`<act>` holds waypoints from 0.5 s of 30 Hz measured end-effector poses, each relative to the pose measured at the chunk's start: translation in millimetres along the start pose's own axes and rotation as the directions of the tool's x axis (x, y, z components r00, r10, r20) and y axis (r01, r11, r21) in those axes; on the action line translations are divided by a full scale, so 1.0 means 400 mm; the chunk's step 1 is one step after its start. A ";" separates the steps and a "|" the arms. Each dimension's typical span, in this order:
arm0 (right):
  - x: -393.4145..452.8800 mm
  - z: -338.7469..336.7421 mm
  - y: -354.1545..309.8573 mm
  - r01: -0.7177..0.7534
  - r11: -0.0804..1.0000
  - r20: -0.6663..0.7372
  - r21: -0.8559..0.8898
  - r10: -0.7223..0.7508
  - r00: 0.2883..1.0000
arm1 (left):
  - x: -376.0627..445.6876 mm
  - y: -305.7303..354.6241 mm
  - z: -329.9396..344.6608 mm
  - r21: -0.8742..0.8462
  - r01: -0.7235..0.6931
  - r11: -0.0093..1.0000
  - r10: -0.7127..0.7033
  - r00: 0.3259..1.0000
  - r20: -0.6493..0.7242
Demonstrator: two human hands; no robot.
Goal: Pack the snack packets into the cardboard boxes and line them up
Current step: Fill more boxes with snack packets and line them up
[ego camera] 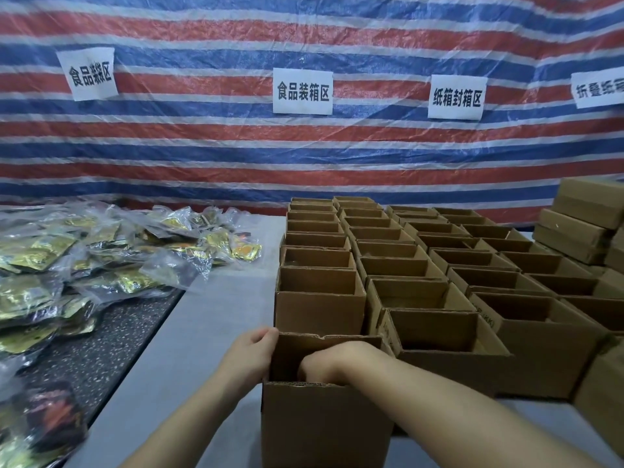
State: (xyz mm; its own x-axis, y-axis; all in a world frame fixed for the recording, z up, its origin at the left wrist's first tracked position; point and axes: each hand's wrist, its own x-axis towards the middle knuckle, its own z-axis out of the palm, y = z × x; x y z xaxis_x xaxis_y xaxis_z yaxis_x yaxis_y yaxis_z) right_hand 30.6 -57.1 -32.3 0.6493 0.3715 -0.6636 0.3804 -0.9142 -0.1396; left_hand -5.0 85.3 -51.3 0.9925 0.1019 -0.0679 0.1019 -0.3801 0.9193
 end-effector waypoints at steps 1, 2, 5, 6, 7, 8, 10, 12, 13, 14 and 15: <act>-0.010 -0.012 -0.001 -0.011 0.999 0.020 0.044 0.011 1.000 | -0.003 0.005 -0.002 -0.017 0.007 1.000 -0.007 1.000 0.000; -0.031 -0.028 0.000 -0.015 0.996 0.024 0.087 0.013 1.000 | -0.006 0.010 -0.005 -0.037 0.025 0.999 -0.025 1.000 0.005; -0.111 -0.058 0.023 0.074 0.989 -0.211 0.127 -0.046 0.976 | -0.009 0.023 -0.018 -0.123 0.088 0.988 -0.084 0.996 0.034; -0.141 -0.057 0.035 0.106 0.989 -0.390 0.100 -0.059 0.919 | -0.010 0.025 -0.021 -0.144 0.110 0.983 -0.105 0.994 0.044; -0.164 -0.048 0.052 0.123 0.991 -0.567 0.048 -0.074 0.820 | -0.012 0.024 -0.024 -0.160 0.142 0.977 -0.135 0.989 0.053; -0.186 -0.034 0.070 0.135 0.991 -0.673 -0.018 -0.112 0.731 | -0.014 0.022 -0.023 -0.169 0.189 0.967 -0.179 0.981 0.068; -0.219 -0.003 0.105 0.122 0.989 -0.617 -0.087 -0.150 0.772 | -0.015 0.012 -0.006 -0.146 0.273 0.951 -0.259 0.960 0.108; -0.220 0.038 0.126 0.069 0.987 -0.413 -0.148 -0.125 0.902 | -0.021 0.005 0.019 -0.072 0.288 0.955 -0.277 0.952 0.131; -0.211 0.058 0.132 0.048 0.980 -0.378 -0.195 -0.120 0.918 | -0.023 0.005 0.029 -0.045 0.276 0.960 -0.269 0.956 0.121; -0.200 0.073 0.136 0.032 0.975 -0.403 -0.219 -0.120 0.907 | -0.019 0.003 0.035 -0.038 0.261 0.965 -0.257 0.962 0.097; -0.189 0.081 0.136 0.022 0.975 -0.448 -0.222 -0.122 0.886 | -0.015 0.005 0.037 -0.039 0.247 0.968 -0.244 0.967 0.074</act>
State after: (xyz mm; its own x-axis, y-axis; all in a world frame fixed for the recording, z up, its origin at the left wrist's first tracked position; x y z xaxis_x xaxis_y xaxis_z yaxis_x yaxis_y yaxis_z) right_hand -19.1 -140.1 -13.3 0.8237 0.5127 -0.2420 0.5311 -0.8472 0.0126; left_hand -9.7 70.2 -54.6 0.9400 0.1227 -0.3183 0.3410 -0.3075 0.8884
